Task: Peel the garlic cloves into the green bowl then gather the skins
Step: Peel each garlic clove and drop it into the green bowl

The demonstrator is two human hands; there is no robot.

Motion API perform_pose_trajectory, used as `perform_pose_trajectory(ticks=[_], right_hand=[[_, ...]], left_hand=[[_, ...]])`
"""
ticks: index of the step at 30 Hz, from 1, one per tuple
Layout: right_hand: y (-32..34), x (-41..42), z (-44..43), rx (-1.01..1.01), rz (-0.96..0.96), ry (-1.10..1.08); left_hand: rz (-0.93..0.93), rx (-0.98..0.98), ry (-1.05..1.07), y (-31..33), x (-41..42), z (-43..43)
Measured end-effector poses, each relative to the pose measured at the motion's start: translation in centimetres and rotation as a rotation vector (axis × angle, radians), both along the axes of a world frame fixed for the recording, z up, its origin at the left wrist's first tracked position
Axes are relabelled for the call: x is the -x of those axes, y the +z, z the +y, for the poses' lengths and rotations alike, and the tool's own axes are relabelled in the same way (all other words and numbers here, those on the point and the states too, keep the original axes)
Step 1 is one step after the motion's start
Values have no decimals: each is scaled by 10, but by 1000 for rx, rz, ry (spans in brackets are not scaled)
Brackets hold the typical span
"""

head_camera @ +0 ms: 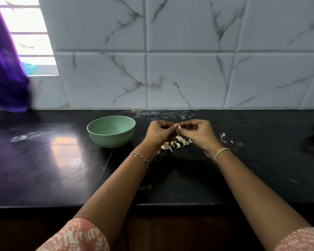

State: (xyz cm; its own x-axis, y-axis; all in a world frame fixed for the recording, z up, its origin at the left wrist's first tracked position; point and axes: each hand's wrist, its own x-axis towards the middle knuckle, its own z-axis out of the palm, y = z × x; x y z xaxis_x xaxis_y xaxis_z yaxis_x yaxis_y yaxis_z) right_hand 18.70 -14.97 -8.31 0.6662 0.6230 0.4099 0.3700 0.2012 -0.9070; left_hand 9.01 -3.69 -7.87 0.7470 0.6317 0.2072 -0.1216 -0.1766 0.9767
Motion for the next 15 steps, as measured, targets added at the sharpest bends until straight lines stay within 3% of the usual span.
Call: perform_pose_trajectory(ticks=[9, 15], right_hand=[[-2, 27, 19, 177, -165, -112], [-2, 31, 14, 110, 20, -65]], left_hand=[[52, -155, 57, -17, 28, 17], [80, -98, 57, -20, 24, 14]])
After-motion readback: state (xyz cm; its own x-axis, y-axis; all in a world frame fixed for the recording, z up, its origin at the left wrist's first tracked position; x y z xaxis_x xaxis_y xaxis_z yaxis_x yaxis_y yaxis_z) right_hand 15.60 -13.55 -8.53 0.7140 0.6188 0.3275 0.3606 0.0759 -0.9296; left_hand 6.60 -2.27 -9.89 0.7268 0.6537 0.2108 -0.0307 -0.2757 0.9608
